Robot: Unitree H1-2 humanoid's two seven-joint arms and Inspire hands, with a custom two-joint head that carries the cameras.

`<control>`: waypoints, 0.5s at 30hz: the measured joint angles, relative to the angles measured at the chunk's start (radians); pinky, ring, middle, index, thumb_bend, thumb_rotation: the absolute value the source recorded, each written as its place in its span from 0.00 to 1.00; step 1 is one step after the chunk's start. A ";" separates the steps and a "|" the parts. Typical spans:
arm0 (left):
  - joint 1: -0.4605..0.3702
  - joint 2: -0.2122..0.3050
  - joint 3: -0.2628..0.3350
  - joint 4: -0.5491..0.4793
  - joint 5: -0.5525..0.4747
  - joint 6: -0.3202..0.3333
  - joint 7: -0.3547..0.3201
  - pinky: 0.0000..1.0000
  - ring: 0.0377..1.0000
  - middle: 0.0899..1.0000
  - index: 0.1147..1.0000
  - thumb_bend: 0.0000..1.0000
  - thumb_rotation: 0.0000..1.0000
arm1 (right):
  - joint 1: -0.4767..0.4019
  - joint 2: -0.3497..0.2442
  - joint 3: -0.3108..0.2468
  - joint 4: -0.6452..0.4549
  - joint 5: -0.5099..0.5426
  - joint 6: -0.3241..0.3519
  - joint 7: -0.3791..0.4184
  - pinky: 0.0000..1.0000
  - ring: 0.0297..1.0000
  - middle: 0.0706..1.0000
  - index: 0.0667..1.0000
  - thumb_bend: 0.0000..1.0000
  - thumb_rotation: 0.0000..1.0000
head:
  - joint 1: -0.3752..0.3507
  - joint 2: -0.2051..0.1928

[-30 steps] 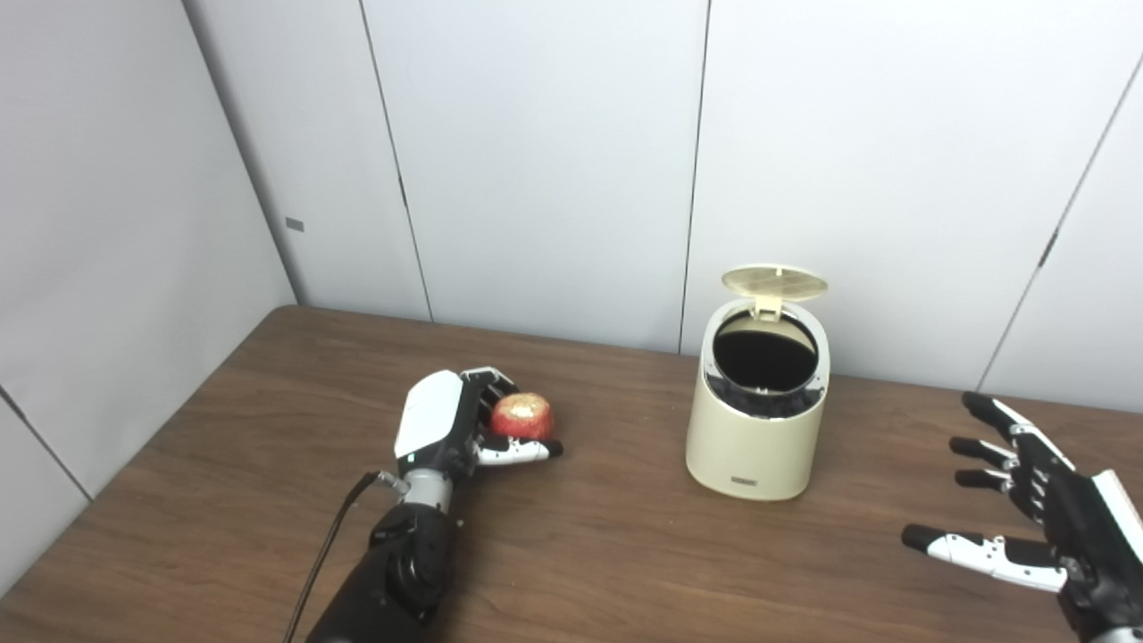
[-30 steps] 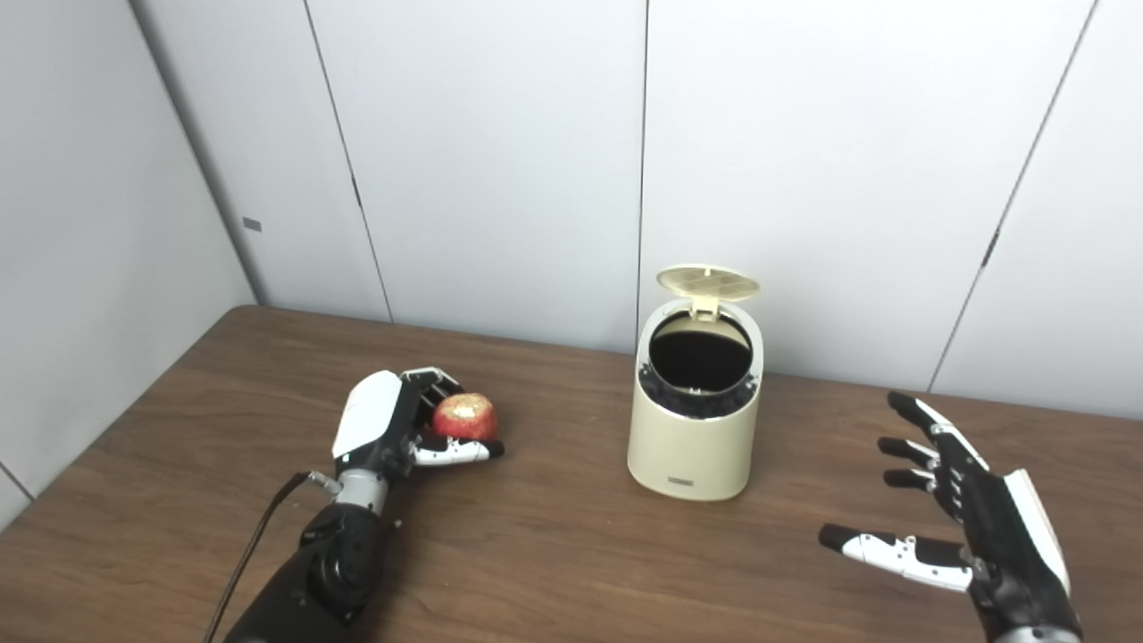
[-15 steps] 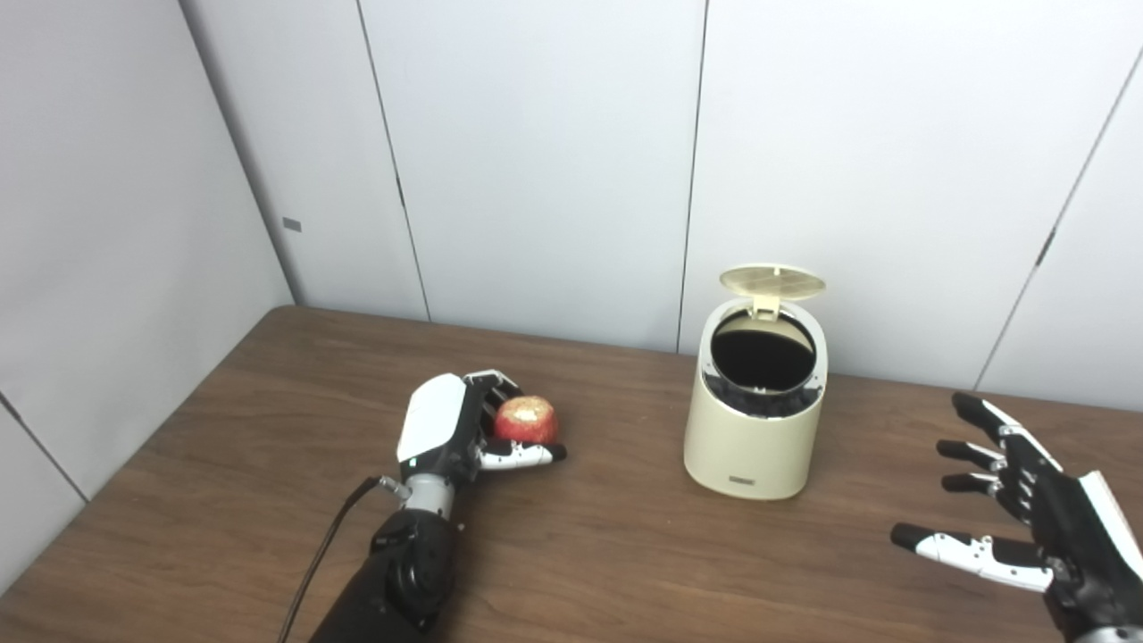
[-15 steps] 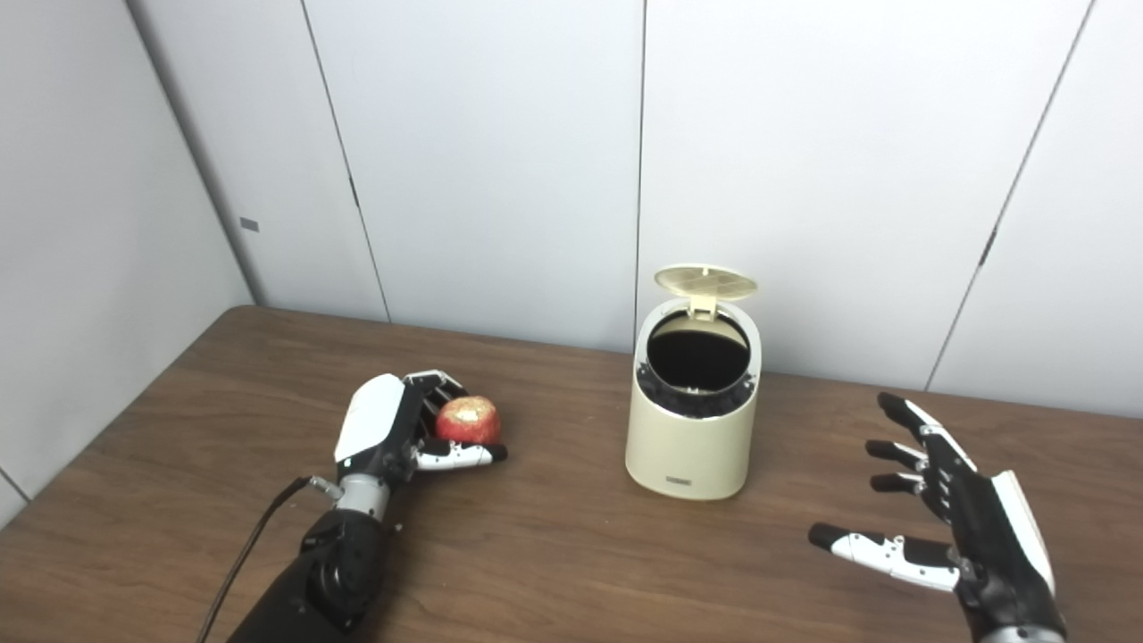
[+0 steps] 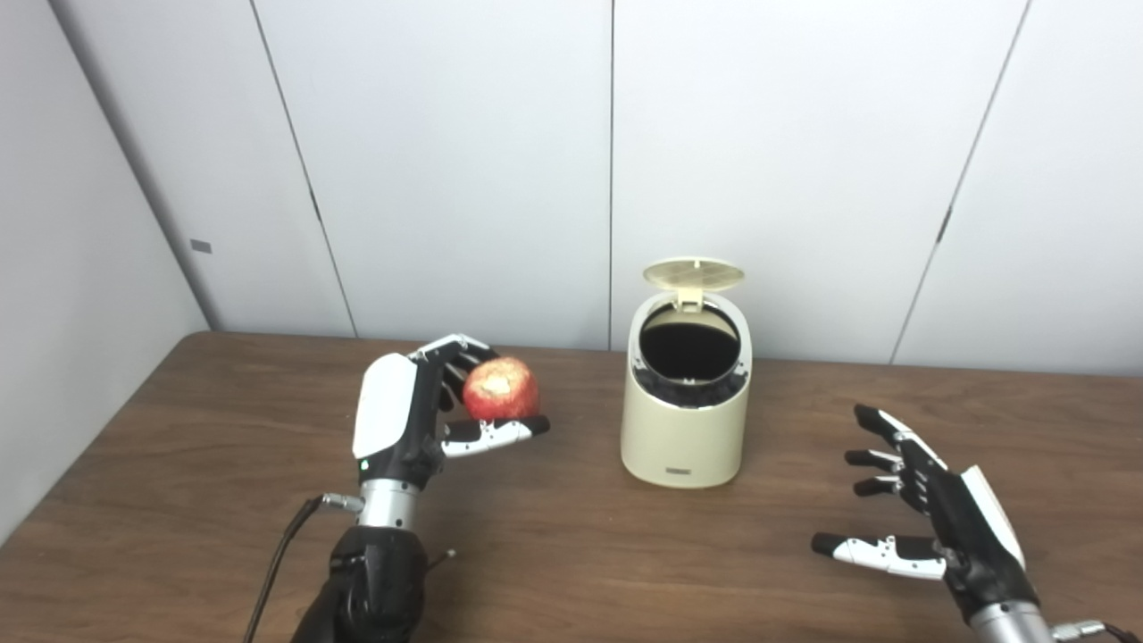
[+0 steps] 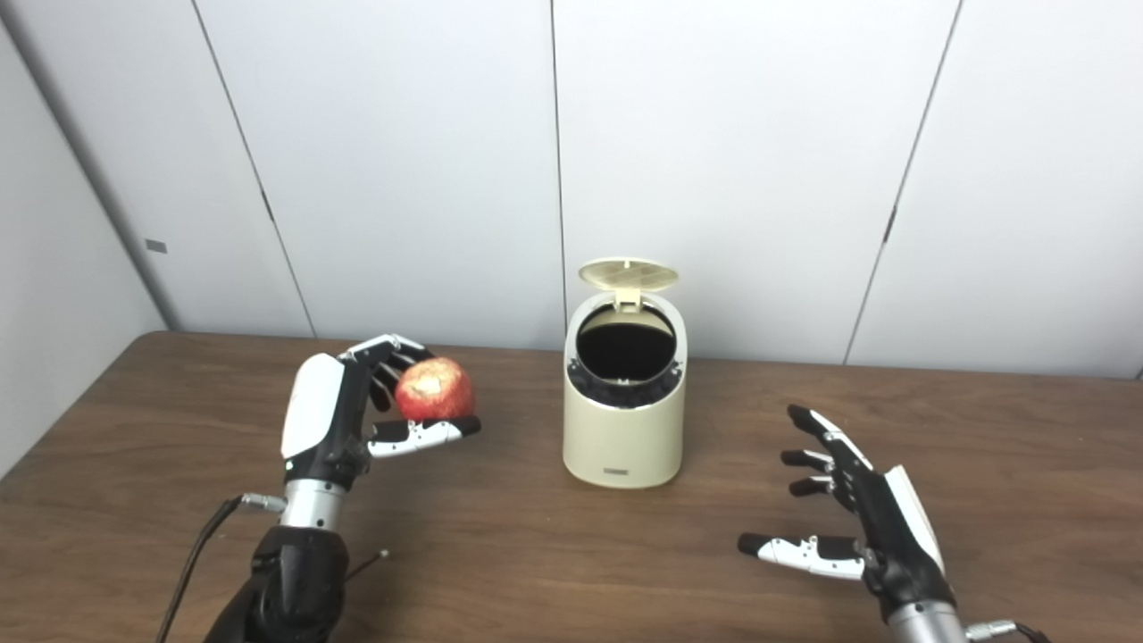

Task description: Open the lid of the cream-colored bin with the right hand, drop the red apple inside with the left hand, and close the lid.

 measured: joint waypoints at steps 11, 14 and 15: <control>-0.042 -0.097 -0.027 -0.073 -0.072 -0.018 -0.092 0.33 0.38 0.43 0.41 0.53 0.00 | -0.003 0.007 0.013 0.009 -0.038 -0.001 -0.013 0.62 0.77 0.90 0.87 0.78 0.18 | -0.020 0.002; -0.052 -0.114 -0.038 -0.073 -0.056 -0.018 -0.093 0.34 0.38 0.43 0.41 0.53 0.00 | -0.003 0.006 0.013 0.010 -0.038 -0.001 -0.013 0.62 0.77 0.89 0.87 0.77 0.17 | -0.022 0.002; -0.055 -0.121 -0.041 -0.073 -0.054 -0.019 -0.094 0.34 0.38 0.43 0.41 0.53 0.00 | -0.004 0.006 0.013 0.010 -0.038 -0.001 -0.013 0.62 0.77 0.89 0.87 0.77 0.17 | -0.023 0.000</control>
